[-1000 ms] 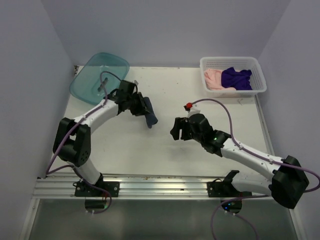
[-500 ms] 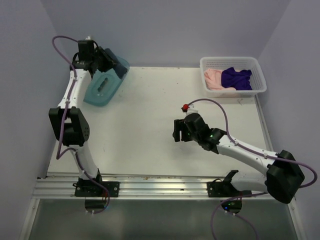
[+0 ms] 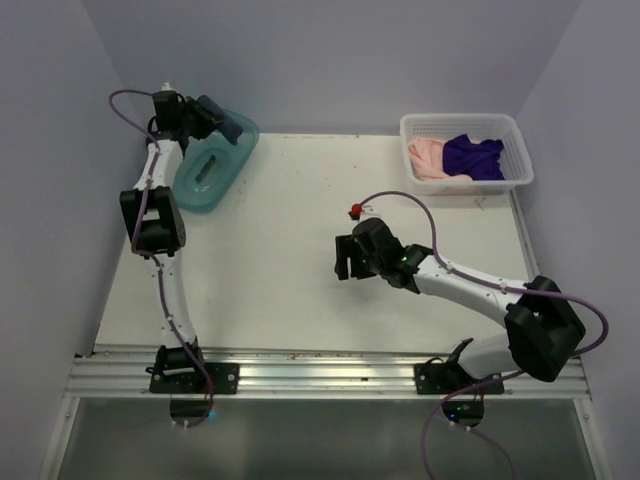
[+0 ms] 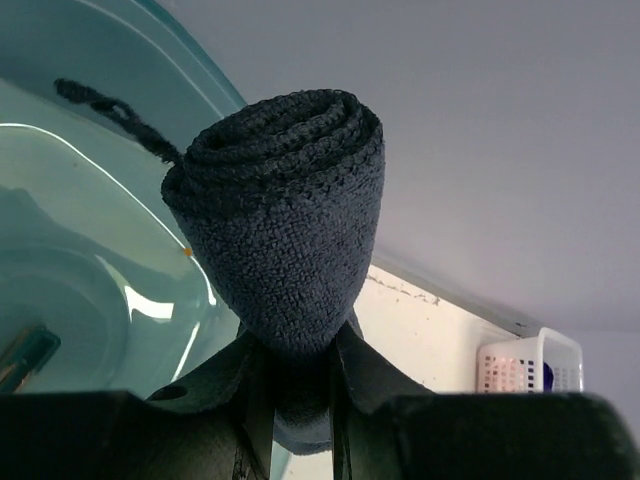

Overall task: Roll the towels
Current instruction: Place the rolled towel into the container

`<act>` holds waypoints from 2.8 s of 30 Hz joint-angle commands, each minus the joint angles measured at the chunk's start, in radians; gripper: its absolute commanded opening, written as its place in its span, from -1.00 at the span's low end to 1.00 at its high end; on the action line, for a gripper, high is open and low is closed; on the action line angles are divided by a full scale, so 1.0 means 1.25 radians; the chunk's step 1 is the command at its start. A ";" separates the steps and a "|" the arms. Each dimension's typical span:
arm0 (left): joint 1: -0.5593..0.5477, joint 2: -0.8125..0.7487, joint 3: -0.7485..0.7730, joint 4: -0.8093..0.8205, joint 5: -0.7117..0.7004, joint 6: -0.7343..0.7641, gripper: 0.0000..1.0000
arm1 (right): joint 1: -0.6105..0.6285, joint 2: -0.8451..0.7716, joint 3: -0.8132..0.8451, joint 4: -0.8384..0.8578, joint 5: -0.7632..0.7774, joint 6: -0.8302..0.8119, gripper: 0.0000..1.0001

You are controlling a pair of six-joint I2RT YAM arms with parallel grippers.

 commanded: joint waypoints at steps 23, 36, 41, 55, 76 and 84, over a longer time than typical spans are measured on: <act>0.026 0.287 0.089 0.224 0.039 -0.030 -0.40 | 0.000 0.133 0.129 -0.033 -0.030 -0.011 0.40; 0.024 0.264 0.072 0.138 0.056 0.012 0.04 | 0.000 0.137 0.139 -0.023 -0.041 -0.016 0.38; 0.024 0.234 0.041 0.129 0.065 0.020 0.12 | 0.000 0.116 0.122 -0.021 -0.030 -0.010 0.38; 0.024 0.123 -0.037 0.069 0.056 0.066 0.48 | 0.002 0.045 0.071 -0.016 -0.014 0.008 0.37; 0.018 -0.066 -0.165 0.015 0.039 0.144 0.83 | 0.041 -0.069 -0.010 -0.018 0.027 0.036 0.37; 0.005 -0.166 -0.197 -0.026 0.005 0.185 0.93 | 0.049 -0.122 0.009 -0.067 0.106 0.013 0.39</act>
